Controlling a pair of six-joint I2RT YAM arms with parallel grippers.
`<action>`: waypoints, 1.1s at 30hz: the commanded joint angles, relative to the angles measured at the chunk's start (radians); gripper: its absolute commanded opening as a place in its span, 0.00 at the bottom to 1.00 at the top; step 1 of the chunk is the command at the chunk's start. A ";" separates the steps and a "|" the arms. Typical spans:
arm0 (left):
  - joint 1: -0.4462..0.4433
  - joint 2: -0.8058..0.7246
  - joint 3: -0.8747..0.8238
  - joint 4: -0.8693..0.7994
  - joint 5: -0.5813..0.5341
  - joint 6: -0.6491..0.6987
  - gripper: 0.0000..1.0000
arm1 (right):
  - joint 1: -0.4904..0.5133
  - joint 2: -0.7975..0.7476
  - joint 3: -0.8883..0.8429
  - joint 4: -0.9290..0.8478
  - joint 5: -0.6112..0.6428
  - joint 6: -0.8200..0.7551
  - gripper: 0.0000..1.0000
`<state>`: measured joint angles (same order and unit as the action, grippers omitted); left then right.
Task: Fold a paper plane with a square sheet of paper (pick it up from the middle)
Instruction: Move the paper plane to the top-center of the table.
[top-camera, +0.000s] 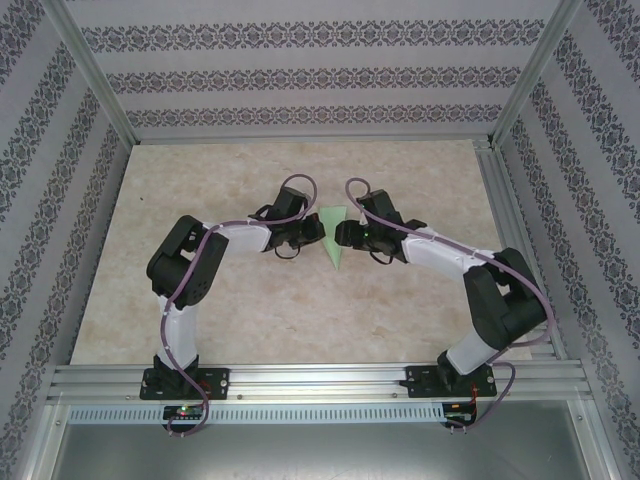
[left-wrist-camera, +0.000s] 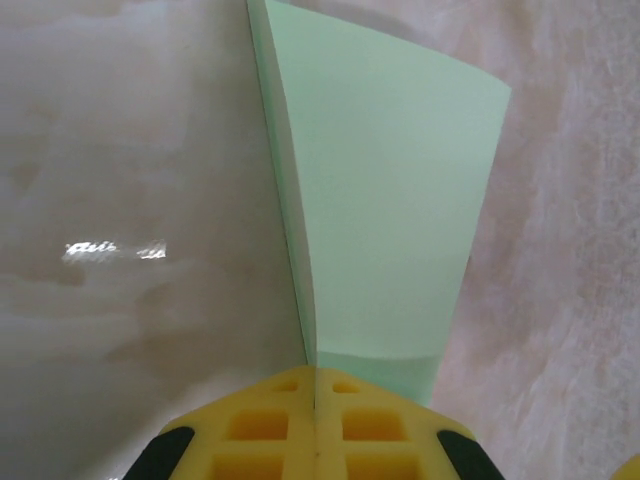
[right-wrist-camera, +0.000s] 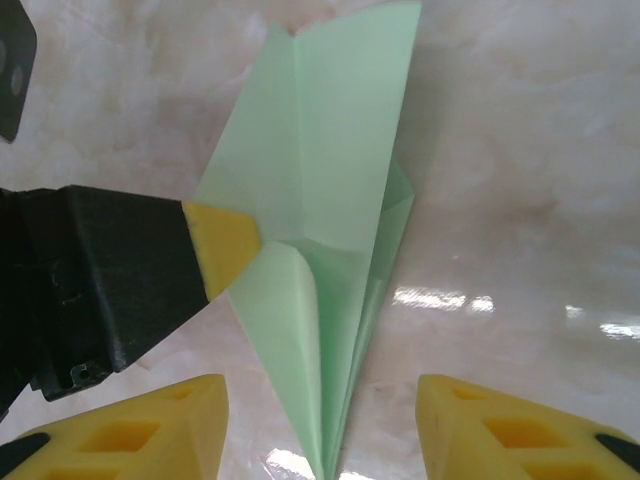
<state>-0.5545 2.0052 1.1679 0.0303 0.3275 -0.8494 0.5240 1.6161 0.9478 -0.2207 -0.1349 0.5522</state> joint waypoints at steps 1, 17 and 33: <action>0.018 -0.001 -0.033 0.072 -0.026 -0.041 0.01 | 0.028 0.052 0.062 -0.024 0.024 0.020 0.51; 0.031 -0.061 -0.120 0.107 -0.029 -0.033 0.10 | 0.072 0.180 0.181 -0.091 -0.019 -0.060 0.48; 0.031 -0.060 -0.115 0.099 -0.026 -0.028 0.10 | 0.091 0.244 0.220 -0.118 -0.032 -0.084 0.34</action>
<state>-0.5369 1.9751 1.0561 0.1051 0.3077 -0.8772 0.5961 1.8351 1.1393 -0.3298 -0.1585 0.4896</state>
